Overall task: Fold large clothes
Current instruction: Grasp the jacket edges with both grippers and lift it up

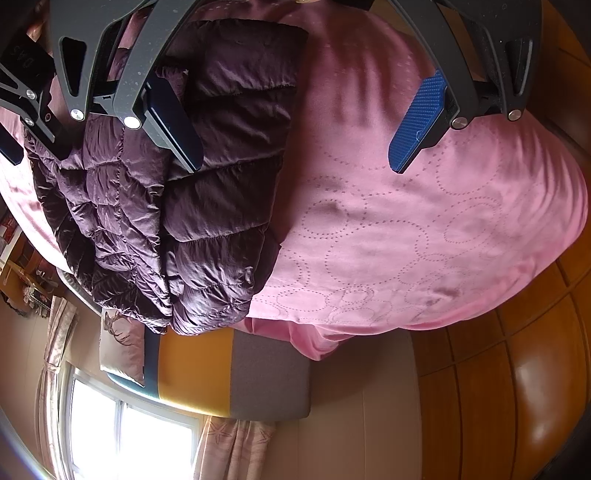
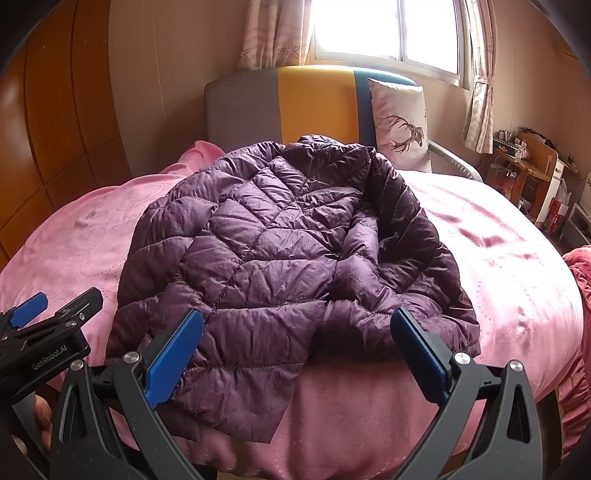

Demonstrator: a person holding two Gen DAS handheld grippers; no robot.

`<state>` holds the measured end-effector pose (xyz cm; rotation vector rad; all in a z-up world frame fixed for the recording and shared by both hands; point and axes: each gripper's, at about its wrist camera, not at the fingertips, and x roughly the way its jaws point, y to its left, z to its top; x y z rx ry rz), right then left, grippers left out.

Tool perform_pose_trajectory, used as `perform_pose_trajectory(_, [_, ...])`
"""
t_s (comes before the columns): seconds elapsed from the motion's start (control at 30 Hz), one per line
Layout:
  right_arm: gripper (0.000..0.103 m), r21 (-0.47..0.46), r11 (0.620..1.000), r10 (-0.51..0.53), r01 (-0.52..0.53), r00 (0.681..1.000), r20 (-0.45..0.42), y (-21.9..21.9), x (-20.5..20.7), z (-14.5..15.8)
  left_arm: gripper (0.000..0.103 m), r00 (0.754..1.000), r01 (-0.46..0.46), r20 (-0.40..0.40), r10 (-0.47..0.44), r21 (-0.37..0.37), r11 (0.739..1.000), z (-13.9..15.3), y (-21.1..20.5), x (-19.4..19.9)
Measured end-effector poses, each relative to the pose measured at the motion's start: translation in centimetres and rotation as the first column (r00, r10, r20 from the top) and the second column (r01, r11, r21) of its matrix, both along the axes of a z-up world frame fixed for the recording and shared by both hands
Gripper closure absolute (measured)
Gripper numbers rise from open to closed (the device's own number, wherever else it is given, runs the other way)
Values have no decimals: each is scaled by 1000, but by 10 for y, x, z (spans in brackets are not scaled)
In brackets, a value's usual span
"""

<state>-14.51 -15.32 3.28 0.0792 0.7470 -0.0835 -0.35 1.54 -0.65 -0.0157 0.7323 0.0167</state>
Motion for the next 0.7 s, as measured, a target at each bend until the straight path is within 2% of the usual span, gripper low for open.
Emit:
perform_pose_trajectory(0.27, [2,32,999,36,-36,999,-6,3,3,-3,4,1000,16,-14,-16,-18,1000,-4,5,3])
perform_pose_trajectory(0.37, [4,60,995,83,-82,996,-11,8,7,-5,4,999,45,5,-45,-124,991,-6,23,4])
perform_pose_trajectory(0.43, [7,80,990,114,-112,993,-15,12,12,-7,4,1000,2,7,-1,-163,987,-9,40,5])
perform_pose_trajectory(0.5, [7,102,985,144,-141,989,-24,17,19,-9,4,999,-24,-34,17,-208,978,-14,52,9])
perform_pose_trajectory(0.6, [9,124,973,203,-194,977,-65,31,33,-20,4,995,-69,-86,44,-310,948,-26,71,14])
perform_pose_trajectory(0.63, [11,111,972,217,-208,973,-83,38,39,-26,4,994,-81,-98,51,-328,941,-29,75,15])
perform_pose_trajectory(0.7, [30,64,973,230,-223,962,-145,50,49,-42,4,992,-83,-115,47,-336,938,-35,77,17])
